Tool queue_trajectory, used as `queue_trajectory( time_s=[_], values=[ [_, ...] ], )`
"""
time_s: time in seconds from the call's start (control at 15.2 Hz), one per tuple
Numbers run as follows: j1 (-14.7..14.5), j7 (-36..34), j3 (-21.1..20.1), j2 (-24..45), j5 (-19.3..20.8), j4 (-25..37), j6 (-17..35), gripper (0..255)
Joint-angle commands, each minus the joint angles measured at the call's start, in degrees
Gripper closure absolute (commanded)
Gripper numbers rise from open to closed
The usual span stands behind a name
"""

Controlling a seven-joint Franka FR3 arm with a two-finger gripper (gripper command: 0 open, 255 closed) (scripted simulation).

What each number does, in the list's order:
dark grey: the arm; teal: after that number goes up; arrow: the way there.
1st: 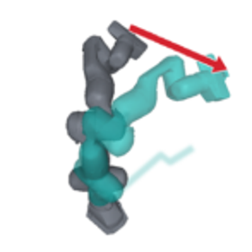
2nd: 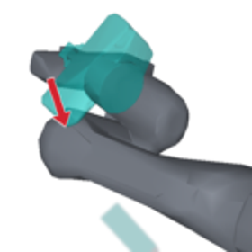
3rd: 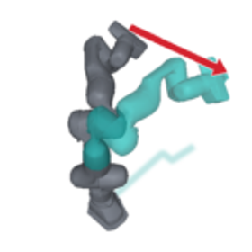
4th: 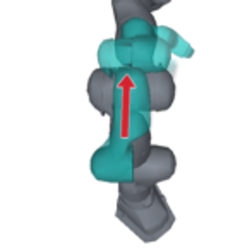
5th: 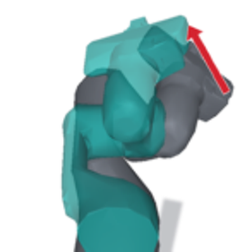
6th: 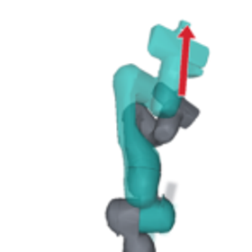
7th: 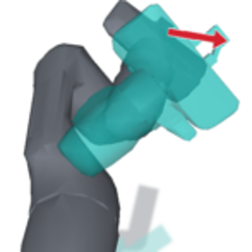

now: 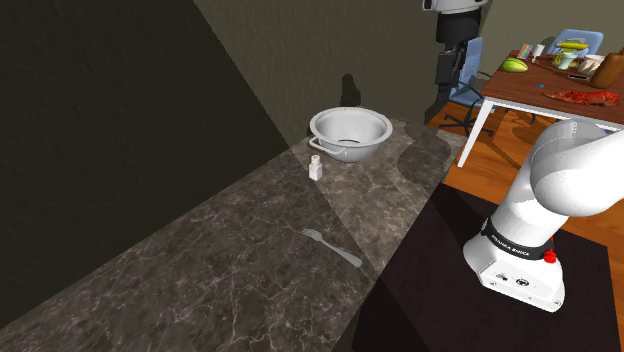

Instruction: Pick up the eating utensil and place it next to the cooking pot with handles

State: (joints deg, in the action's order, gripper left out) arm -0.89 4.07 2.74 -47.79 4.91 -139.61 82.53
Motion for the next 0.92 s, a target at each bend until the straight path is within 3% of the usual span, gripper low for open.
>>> queue_trajectory(
  time_s=[0.0,0.46,0.86],
  values=[
    [0.00,0.00,0.00,0.00,0.00,0.00,0.00,0],
    [-2.66,-6.27,-5.09,3.51,-5.29,-8.16,11.67,0],
    [-5.31,-11.22,-9.74,10.38,-9.60,-12.32,23.01,0]
  ],
)
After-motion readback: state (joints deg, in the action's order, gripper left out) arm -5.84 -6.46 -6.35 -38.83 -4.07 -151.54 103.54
